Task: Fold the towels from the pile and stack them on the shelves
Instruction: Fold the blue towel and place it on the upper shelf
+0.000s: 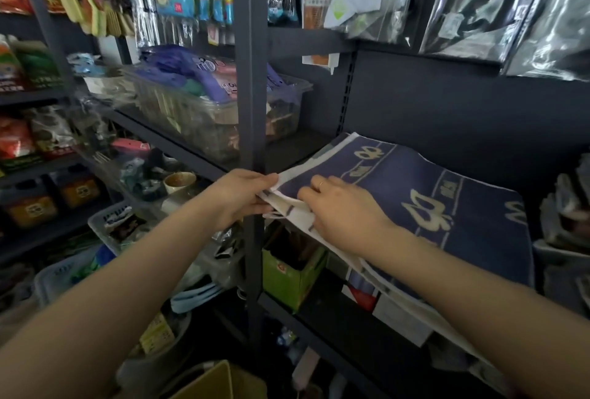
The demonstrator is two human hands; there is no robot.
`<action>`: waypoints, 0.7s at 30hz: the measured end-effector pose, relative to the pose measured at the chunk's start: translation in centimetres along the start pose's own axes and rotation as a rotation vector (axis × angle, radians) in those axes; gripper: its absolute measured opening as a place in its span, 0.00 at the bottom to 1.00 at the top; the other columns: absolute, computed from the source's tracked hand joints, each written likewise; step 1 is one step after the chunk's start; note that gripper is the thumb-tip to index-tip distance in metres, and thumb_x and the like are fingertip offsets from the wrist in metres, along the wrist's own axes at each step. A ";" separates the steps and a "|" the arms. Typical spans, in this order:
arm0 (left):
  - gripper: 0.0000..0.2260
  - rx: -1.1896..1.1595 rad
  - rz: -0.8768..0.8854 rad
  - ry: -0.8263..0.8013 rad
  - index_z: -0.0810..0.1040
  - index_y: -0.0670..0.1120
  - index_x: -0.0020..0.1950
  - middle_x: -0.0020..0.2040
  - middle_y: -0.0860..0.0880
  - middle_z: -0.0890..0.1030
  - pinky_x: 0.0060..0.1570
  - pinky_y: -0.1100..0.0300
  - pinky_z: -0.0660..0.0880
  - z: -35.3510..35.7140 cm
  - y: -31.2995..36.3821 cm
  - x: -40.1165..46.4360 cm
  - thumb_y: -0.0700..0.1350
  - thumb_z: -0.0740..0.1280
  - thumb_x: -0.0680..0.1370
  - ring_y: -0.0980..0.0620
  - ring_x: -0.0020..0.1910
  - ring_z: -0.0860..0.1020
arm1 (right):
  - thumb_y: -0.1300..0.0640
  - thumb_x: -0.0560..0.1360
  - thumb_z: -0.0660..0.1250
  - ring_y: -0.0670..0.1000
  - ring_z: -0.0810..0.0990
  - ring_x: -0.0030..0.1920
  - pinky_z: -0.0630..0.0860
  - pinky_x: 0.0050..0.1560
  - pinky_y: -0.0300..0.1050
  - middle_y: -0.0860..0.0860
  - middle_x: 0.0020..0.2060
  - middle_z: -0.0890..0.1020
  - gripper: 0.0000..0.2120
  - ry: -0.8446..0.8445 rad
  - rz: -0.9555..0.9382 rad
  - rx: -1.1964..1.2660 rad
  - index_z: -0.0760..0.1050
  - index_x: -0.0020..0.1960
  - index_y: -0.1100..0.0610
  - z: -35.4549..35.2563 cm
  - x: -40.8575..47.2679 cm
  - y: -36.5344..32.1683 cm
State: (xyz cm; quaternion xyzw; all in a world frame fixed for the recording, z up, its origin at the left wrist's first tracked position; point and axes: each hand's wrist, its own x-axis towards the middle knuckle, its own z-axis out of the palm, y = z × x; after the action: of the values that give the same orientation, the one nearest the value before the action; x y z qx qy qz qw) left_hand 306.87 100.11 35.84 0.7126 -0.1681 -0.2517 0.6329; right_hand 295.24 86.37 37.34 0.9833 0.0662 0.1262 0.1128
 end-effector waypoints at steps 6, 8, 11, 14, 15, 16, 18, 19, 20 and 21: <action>0.08 0.249 0.142 0.241 0.77 0.40 0.38 0.34 0.44 0.77 0.39 0.55 0.76 1.1 -0.5 0.4 0.40 0.64 0.77 0.50 0.34 0.76 | 0.67 0.74 0.60 0.58 0.71 0.58 0.73 0.47 0.51 0.56 0.60 0.67 0.19 -0.037 0.054 -0.005 0.66 0.65 0.58 0.7 -1.7 -1.0; 0.07 0.538 0.251 0.321 0.75 0.41 0.40 0.34 0.46 0.76 0.31 0.60 0.67 1.4 -0.8 0.2 0.41 0.62 0.76 0.50 0.35 0.75 | 0.67 0.72 0.63 0.60 0.71 0.58 0.72 0.47 0.51 0.57 0.61 0.67 0.25 0.004 0.070 0.002 0.64 0.68 0.57 1.6 -2.6 -1.3; 0.05 0.895 0.485 0.454 0.72 0.40 0.50 0.45 0.43 0.75 0.39 0.58 0.65 1.7 -1.5 -0.2 0.38 0.63 0.75 0.44 0.45 0.74 | 0.67 0.58 0.74 0.60 0.77 0.46 0.75 0.40 0.49 0.58 0.52 0.76 0.31 0.153 0.143 -0.044 0.73 0.60 0.57 2.5 -4.7 -1.2; 0.18 0.994 0.821 0.274 0.70 0.41 0.65 0.62 0.40 0.73 0.56 0.49 0.69 2.9 -1.7 -0.3 0.35 0.61 0.74 0.40 0.59 0.71 | 0.62 0.53 0.78 0.58 0.78 0.42 0.75 0.39 0.47 0.56 0.48 0.77 0.30 0.227 0.323 -0.107 0.74 0.54 0.56 2.9 -7.9 -0.8; 0.19 0.974 0.882 0.116 0.69 0.42 0.67 0.65 0.42 0.72 0.61 0.51 0.68 3.5 -1.8 -0.3 0.38 0.59 0.76 0.42 0.64 0.70 | 0.58 0.56 0.78 0.58 0.78 0.42 0.75 0.40 0.48 0.56 0.48 0.77 0.28 0.217 0.381 -0.119 0.74 0.54 0.56 2.9 -9.0 -0.7; 0.19 0.987 0.897 -0.032 0.68 0.44 0.69 0.68 0.44 0.70 0.64 0.54 0.65 4.1 -1.9 -0.3 0.43 0.56 0.78 0.45 0.67 0.68 | 0.53 0.58 0.77 0.58 0.78 0.43 0.76 0.40 0.49 0.56 0.47 0.77 0.25 0.201 0.429 -0.121 0.74 0.53 0.56 3.1 -10.0 -0.5; 0.23 1.098 0.836 -0.194 0.61 0.48 0.74 0.73 0.48 0.64 0.69 0.57 0.61 4.9 -2.6 0.1 0.53 0.52 0.79 0.50 0.72 0.63 | 0.47 0.59 0.76 0.59 0.79 0.44 0.76 0.40 0.50 0.56 0.47 0.78 0.25 0.114 0.489 -0.140 0.75 0.52 0.56 3.4 -11.8 -0.2; 0.25 1.159 0.803 -0.203 0.57 0.50 0.75 0.74 0.49 0.61 0.69 0.57 0.60 5.0 -2.9 0.4 0.57 0.52 0.79 0.50 0.72 0.61 | 0.47 0.57 0.78 0.59 0.80 0.45 0.77 0.39 0.51 0.57 0.47 0.79 0.28 0.055 0.489 -0.186 0.76 0.53 0.56 3.7 -12.6 -0.1; 0.28 1.201 0.792 -0.196 0.54 0.51 0.76 0.75 0.50 0.60 0.69 0.56 0.61 4.9 -3.1 0.6 0.60 0.51 0.78 0.50 0.73 0.60 | 0.50 0.53 0.80 0.60 0.80 0.45 0.77 0.39 0.51 0.58 0.47 0.79 0.32 0.009 0.477 -0.247 0.76 0.55 0.56 4.0 -13.3 0.0; 0.30 1.225 0.809 -0.185 0.52 0.52 0.76 0.75 0.50 0.60 0.68 0.56 0.62 4.7 -3.3 0.8 0.63 0.49 0.76 0.49 0.72 0.61 | 0.53 0.50 0.80 0.60 0.79 0.44 0.77 0.38 0.51 0.58 0.48 0.80 0.36 -0.019 0.464 -0.297 0.77 0.57 0.55 4.1 -13.9 0.1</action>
State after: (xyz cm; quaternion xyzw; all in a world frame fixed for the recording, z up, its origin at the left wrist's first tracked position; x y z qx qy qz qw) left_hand 304.59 96.24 32.10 0.7963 -0.5808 0.0811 0.1481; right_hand 283.02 83.21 30.31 0.9460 -0.1813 0.1477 0.2243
